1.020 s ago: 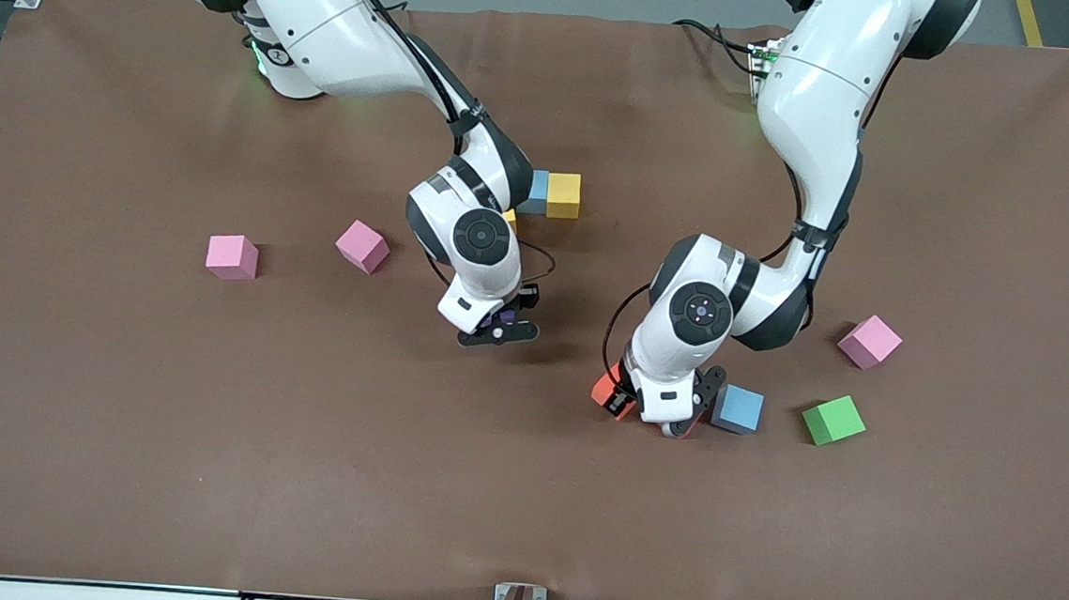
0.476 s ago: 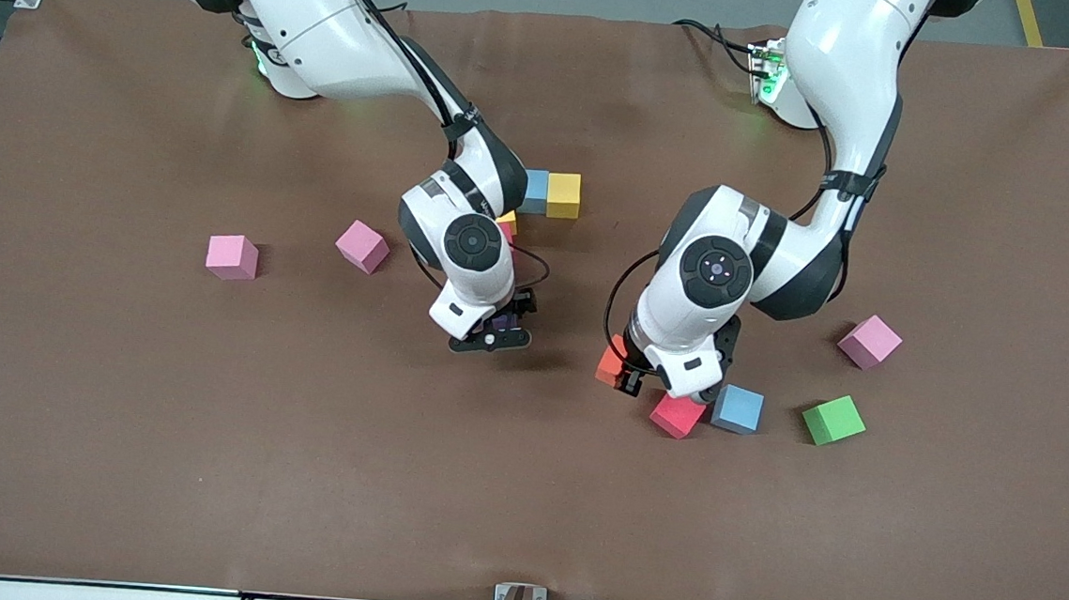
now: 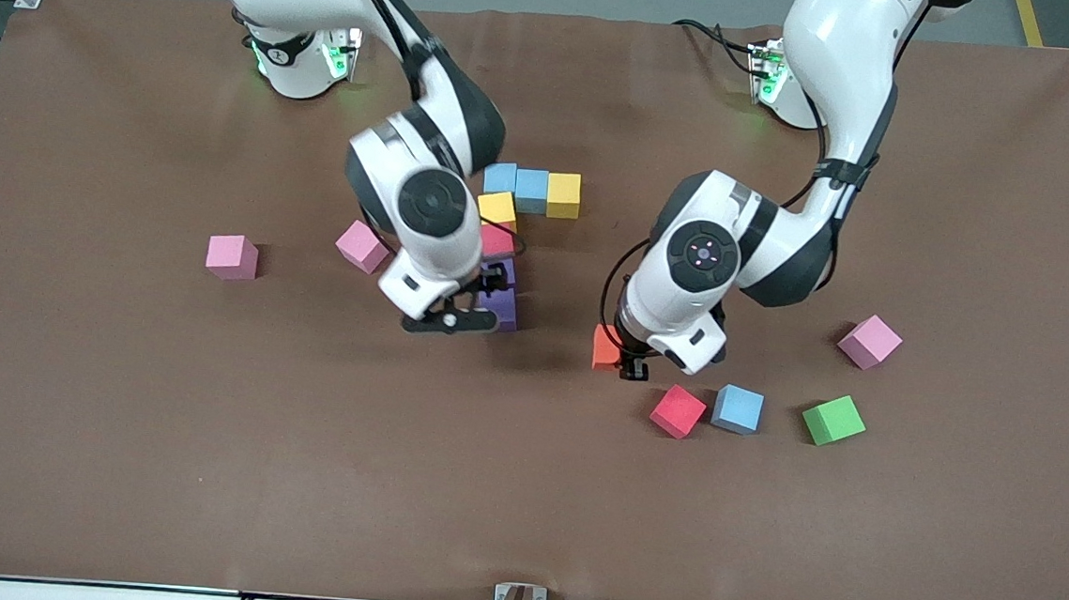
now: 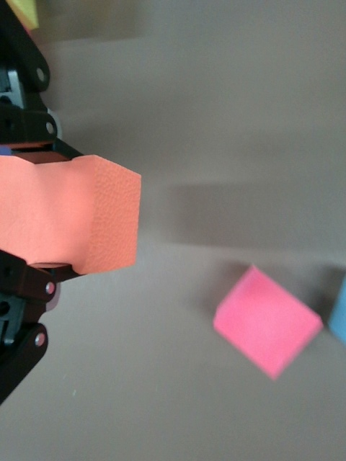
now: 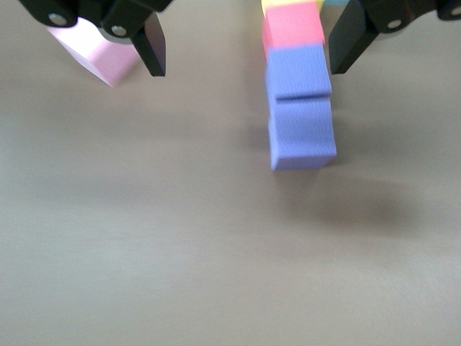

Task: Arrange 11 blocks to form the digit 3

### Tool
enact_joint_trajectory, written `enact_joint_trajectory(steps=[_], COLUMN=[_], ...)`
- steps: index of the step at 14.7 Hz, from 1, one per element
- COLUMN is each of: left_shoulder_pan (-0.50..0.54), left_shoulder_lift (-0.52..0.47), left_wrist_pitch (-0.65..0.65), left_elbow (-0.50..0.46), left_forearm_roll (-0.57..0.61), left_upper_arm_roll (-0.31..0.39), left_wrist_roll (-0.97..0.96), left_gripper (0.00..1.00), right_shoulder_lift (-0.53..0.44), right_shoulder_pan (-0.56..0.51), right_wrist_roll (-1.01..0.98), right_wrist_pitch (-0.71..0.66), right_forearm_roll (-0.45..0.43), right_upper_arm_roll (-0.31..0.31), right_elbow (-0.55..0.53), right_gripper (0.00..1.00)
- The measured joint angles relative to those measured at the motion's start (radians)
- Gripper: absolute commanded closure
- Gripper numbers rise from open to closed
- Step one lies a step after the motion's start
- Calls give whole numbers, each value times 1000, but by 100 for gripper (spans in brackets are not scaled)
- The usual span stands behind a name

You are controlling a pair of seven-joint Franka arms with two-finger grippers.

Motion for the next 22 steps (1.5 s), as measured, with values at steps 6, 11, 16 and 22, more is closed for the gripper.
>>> enact_joint_trajectory(steps=[6, 11, 16, 22], left_shoulder_pan=[-124, -219, -270, -283], left_shoulder_lift=[-24, -53, -88, -82], left_wrist_pitch=[104, 215, 365, 395], left_elbow=[-141, -280, -405, -441], left_forearm_roll=[1, 1, 1, 3], left_upper_arm_roll=[-4, -8, -40, -48], left_wrist_roll=[-220, -311, -401, -407], left_gripper=[96, 96, 96, 98], right_shoulder_lift=[-197, -273, -369, -461], right_shoulder_pan=[-113, -292, -426, -502], right_wrist_roll=[-125, -353, -400, -416], right_wrist_pitch=[-195, -304, -394, -442], right_forearm_roll=[1, 3, 65, 50], right_upper_arm_roll=[-1, -4, -4, -11], right_elbow=[2, 21, 27, 27], right_gripper=[0, 0, 0, 0])
